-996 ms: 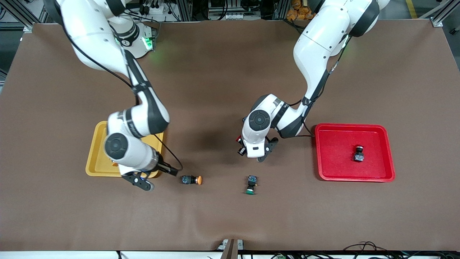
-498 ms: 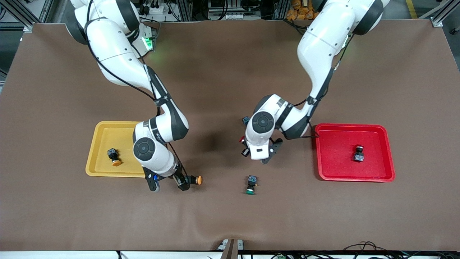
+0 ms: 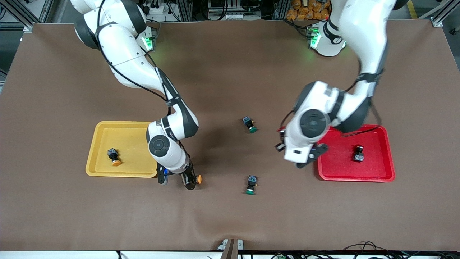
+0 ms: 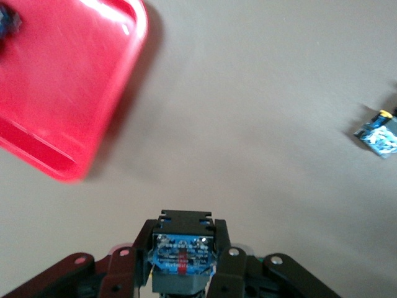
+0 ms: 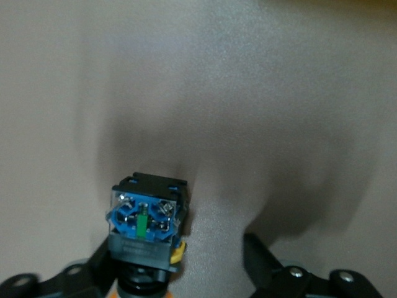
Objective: Place red and yellow buttons in trays
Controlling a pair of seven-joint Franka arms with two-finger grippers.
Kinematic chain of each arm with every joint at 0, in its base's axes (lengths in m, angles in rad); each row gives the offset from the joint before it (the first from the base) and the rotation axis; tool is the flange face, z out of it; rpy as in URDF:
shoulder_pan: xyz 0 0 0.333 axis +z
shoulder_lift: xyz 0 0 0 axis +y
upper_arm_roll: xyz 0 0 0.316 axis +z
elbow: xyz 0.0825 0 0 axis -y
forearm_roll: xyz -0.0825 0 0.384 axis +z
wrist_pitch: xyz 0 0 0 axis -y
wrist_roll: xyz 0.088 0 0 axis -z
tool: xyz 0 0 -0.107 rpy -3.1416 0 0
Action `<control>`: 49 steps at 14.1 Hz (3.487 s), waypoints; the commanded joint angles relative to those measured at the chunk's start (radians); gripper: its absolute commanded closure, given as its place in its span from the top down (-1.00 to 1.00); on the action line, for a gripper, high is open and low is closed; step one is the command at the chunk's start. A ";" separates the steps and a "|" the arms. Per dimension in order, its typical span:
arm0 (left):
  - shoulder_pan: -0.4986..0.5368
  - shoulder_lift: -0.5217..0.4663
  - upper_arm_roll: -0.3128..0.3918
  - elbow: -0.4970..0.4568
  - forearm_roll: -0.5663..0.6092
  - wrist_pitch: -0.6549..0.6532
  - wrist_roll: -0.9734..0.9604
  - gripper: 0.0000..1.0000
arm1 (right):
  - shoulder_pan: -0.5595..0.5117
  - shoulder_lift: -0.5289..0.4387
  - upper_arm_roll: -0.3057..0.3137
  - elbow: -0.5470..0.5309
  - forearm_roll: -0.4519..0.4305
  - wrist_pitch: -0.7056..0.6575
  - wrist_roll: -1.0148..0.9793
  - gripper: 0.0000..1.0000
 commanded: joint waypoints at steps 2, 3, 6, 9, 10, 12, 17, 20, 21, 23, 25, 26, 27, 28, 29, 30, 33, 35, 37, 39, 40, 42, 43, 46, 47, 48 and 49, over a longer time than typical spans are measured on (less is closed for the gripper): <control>0.110 -0.061 -0.008 -0.075 0.002 -0.013 0.282 -1.00 | 0.007 0.013 -0.017 0.034 0.002 0.009 0.028 -1.00; 0.143 -0.061 -0.008 -0.079 0.002 -0.017 0.375 -1.00 | 0.007 0.003 -0.017 0.034 -0.007 0.007 0.028 -1.00; 0.248 -0.058 -0.015 -0.102 0.002 -0.014 0.638 -1.00 | -0.012 -0.064 -0.016 0.036 -0.009 -0.023 0.022 -1.00; 0.296 -0.047 -0.015 -0.150 0.002 0.040 0.750 -1.00 | -0.038 -0.136 -0.020 0.039 -0.011 -0.230 -0.021 -1.00; 0.313 -0.039 -0.015 -0.177 -0.001 0.070 0.773 -1.00 | -0.059 -0.191 -0.016 0.033 -0.007 -0.296 -0.070 -1.00; 0.328 -0.010 -0.015 -0.225 -0.011 0.125 0.773 -1.00 | -0.102 -0.268 -0.014 -0.009 -0.006 -0.438 -0.177 -1.00; 0.361 0.031 -0.014 -0.292 -0.001 0.260 0.779 -1.00 | -0.193 -0.502 -0.014 -0.413 -0.006 -0.318 -0.516 -1.00; 0.373 0.045 -0.014 -0.323 0.001 0.324 0.792 -1.00 | -0.237 -0.520 -0.014 -0.585 -0.006 -0.134 -0.691 -1.00; 0.373 0.051 -0.014 -0.325 0.001 0.334 0.798 -0.96 | -0.255 -0.514 -0.014 -0.627 -0.006 -0.062 -0.743 -1.00; 0.376 0.051 -0.014 -0.323 0.001 0.335 0.798 -0.08 | -0.283 -0.495 -0.014 -0.682 -0.004 0.044 -0.820 -1.00; 0.376 0.050 -0.014 -0.322 0.001 0.335 0.799 1.00 | -0.283 -0.460 -0.014 -0.684 -0.004 0.075 -0.837 -1.00; 0.374 0.044 -0.014 -0.320 0.001 0.332 0.799 1.00 | -0.283 -0.445 -0.014 -0.687 -0.004 0.095 -0.856 -1.00; 0.374 0.033 -0.014 -0.318 0.001 0.322 0.799 1.00 | -0.282 -0.438 -0.013 -0.687 -0.004 0.096 -0.869 -0.82; 0.376 0.009 -0.014 -0.314 0.001 0.318 0.798 1.00 | -0.283 -0.441 -0.013 -0.687 -0.004 0.084 -0.873 -0.16; 0.376 -0.025 -0.014 -0.312 0.001 0.303 0.795 1.00 | -0.280 -0.451 -0.013 -0.687 -0.004 0.064 -0.873 0.36; 0.374 -0.060 -0.014 -0.299 0.001 0.256 0.795 1.00 | -0.276 -0.461 -0.013 -0.684 -0.004 0.022 -0.873 0.99; 0.373 -0.129 -0.015 -0.192 0.001 0.045 0.796 1.00 | -0.280 -0.559 -0.013 -0.676 -0.004 -0.101 -0.886 1.00; 0.373 -0.174 -0.017 -0.119 0.001 -0.097 0.798 1.00 | -0.285 -0.637 -0.013 -0.676 -0.004 -0.182 -0.947 1.00; 0.374 -0.235 -0.017 -0.064 0.002 -0.198 0.801 1.00 | -0.294 -0.728 -0.016 -0.675 -0.007 -0.271 -1.065 1.00; 0.374 -0.292 -0.018 -0.023 0.002 -0.279 0.802 1.00 | -0.338 -0.826 -0.016 -0.658 -0.009 -0.368 -1.235 1.00; 0.374 -0.320 -0.020 -0.012 0.001 -0.300 0.802 1.00 | -0.357 -0.861 -0.017 -0.641 -0.011 -0.426 -1.311 1.00; 0.374 -0.379 -0.015 -0.010 -0.002 -0.312 0.801 1.00 | -0.401 -0.915 -0.016 -0.594 -0.036 -0.537 -1.429 1.00; 0.374 -0.398 -0.012 -0.010 -0.007 -0.326 0.801 1.00 | -0.415 -0.928 -0.016 -0.563 -0.053 -0.583 -1.474 1.00; 0.376 -0.442 -0.017 -0.010 -0.015 -0.359 0.802 1.00 | -0.452 -0.945 -0.019 -0.459 -0.087 -0.710 -1.608 1.00; 0.373 -0.452 -0.024 -0.010 -0.013 -0.370 0.798 1.00 | -0.469 -0.955 -0.017 -0.417 -0.101 -0.758 -1.670 1.00; 0.371 -0.453 -0.029 -0.012 -0.013 -0.386 0.798 1.00 | -0.493 -0.969 -0.017 -0.390 -0.109 -0.805 -1.731 1.00; 0.370 -0.456 -0.031 -0.012 -0.015 -0.392 0.795 1.00 | -0.512 -0.990 -0.017 -0.385 -0.113 -0.819 -1.776 1.00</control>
